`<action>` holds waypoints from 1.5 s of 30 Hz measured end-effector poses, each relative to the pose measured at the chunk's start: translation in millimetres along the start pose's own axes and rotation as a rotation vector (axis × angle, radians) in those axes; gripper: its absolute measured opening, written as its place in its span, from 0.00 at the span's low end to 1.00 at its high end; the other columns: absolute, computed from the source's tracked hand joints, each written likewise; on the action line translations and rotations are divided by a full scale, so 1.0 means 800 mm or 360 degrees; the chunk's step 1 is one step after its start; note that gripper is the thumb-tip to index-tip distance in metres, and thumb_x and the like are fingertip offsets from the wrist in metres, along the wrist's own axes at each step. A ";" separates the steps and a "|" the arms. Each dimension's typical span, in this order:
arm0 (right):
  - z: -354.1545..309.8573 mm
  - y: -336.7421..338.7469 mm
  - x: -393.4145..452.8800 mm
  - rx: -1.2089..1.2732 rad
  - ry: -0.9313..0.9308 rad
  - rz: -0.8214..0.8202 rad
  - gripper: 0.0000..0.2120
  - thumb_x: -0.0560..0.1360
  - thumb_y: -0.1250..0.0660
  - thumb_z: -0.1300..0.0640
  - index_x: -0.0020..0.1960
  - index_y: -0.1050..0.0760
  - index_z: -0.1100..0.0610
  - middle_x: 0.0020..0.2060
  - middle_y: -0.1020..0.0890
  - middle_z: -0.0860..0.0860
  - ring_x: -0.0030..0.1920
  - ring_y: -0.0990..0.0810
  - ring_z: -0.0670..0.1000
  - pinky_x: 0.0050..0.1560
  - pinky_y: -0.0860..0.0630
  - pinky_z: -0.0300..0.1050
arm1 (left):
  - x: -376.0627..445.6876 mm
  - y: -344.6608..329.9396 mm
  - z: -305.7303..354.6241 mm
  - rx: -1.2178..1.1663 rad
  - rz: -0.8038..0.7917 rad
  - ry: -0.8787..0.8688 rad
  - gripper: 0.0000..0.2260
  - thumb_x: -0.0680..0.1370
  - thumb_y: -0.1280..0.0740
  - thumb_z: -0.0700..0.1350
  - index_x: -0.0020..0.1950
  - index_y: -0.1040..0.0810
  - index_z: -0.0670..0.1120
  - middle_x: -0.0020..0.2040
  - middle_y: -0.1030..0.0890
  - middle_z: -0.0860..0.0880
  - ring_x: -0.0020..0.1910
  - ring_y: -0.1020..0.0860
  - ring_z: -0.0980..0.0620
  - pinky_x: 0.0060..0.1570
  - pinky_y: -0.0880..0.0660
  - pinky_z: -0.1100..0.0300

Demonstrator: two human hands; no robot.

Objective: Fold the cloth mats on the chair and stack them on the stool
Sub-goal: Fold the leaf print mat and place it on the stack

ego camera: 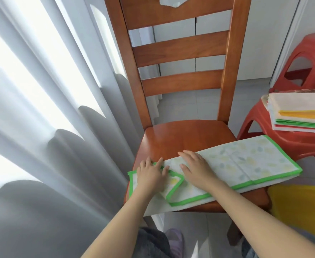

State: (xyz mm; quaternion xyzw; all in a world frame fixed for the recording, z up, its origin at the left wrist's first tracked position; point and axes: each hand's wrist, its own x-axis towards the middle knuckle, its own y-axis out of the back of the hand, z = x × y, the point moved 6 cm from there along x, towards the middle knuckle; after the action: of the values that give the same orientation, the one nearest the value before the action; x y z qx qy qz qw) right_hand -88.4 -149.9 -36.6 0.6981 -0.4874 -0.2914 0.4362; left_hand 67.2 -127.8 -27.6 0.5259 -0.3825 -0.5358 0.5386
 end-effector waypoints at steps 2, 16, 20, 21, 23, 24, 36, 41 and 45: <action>-0.011 -0.011 0.006 -0.0023 0.0049 -0.0062 0.21 0.81 0.50 0.47 0.73 0.42 0.44 0.73 0.38 0.46 0.73 0.43 0.49 0.72 0.50 0.45 | 0.005 0.012 -0.009 -0.0064 0.0145 -0.0114 0.18 0.80 0.46 0.57 0.67 0.28 0.57 0.65 0.28 0.47 0.66 0.35 0.44 0.64 0.43 0.52; -0.008 -0.024 0.009 -0.0148 0.0034 -0.0419 0.55 0.49 0.58 0.16 0.73 0.52 0.37 0.75 0.50 0.42 0.75 0.56 0.50 0.73 0.57 0.51 | 0.047 0.032 -0.049 -0.1146 -0.0426 -0.0529 0.11 0.70 0.25 0.47 0.37 0.26 0.46 0.32 0.27 0.57 0.32 0.30 0.61 0.35 0.32 0.70; -0.006 -0.025 0.009 -0.0124 0.0061 -0.0406 0.53 0.51 0.54 0.17 0.73 0.51 0.36 0.75 0.50 0.43 0.75 0.55 0.49 0.73 0.56 0.52 | 0.048 0.033 -0.045 -0.0959 -0.0684 -0.0547 0.09 0.73 0.28 0.50 0.39 0.24 0.47 0.34 0.25 0.54 0.35 0.28 0.57 0.38 0.30 0.65; -0.006 -0.025 0.009 -0.0123 0.0061 -0.0413 0.52 0.52 0.54 0.17 0.73 0.51 0.36 0.75 0.51 0.43 0.75 0.55 0.49 0.73 0.56 0.51 | 0.048 0.033 -0.044 -0.0884 -0.0725 -0.0552 0.08 0.74 0.29 0.51 0.40 0.22 0.48 0.36 0.23 0.54 0.37 0.26 0.57 0.41 0.29 0.64; -0.004 -0.025 0.009 -0.0111 0.0063 -0.0427 0.50 0.54 0.53 0.18 0.73 0.51 0.35 0.75 0.51 0.43 0.75 0.55 0.49 0.73 0.57 0.51 | 0.050 0.036 -0.050 -0.0855 -0.0772 -0.0516 0.09 0.74 0.30 0.53 0.40 0.21 0.49 0.37 0.22 0.55 0.38 0.25 0.58 0.43 0.28 0.65; -0.004 -0.024 0.010 -0.0100 0.0059 -0.0429 0.49 0.55 0.53 0.18 0.73 0.51 0.35 0.75 0.51 0.42 0.75 0.55 0.49 0.73 0.57 0.51 | 0.051 0.037 -0.058 -0.0893 -0.0789 -0.0485 0.11 0.74 0.30 0.54 0.40 0.20 0.48 0.36 0.22 0.54 0.37 0.25 0.57 0.41 0.29 0.65; -0.007 -0.019 0.009 -0.0141 0.0071 -0.0428 0.47 0.56 0.59 0.18 0.73 0.51 0.35 0.75 0.49 0.42 0.75 0.53 0.49 0.73 0.57 0.52 | 0.039 0.031 -0.106 -0.1912 -0.1028 -0.0411 0.18 0.54 0.18 0.56 0.35 0.17 0.48 0.36 0.18 0.48 0.35 0.20 0.52 0.36 0.22 0.62; -0.009 -0.016 0.010 -0.0114 0.0068 -0.0407 0.48 0.56 0.62 0.19 0.73 0.50 0.36 0.75 0.49 0.43 0.75 0.52 0.48 0.73 0.57 0.51 | 0.046 0.047 -0.096 -0.2033 -0.0761 -0.0378 0.19 0.50 0.17 0.54 0.33 0.16 0.45 0.31 0.19 0.51 0.31 0.20 0.54 0.32 0.23 0.64; -0.011 -0.014 0.009 -0.0091 0.0072 -0.0395 0.51 0.54 0.67 0.18 0.73 0.49 0.36 0.75 0.48 0.43 0.75 0.52 0.48 0.73 0.56 0.51 | 0.047 0.072 -0.106 -0.1808 -0.0439 -0.0444 0.05 0.61 0.21 0.43 0.32 0.15 0.48 0.33 0.22 0.51 0.33 0.22 0.57 0.35 0.26 0.66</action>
State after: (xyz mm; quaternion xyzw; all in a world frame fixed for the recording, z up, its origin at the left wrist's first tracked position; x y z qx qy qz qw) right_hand -73.7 -152.3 -42.3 0.7466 -0.3788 -0.3411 0.4275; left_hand 165.2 -158.3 10.0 0.1254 -0.0316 -0.7852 0.6056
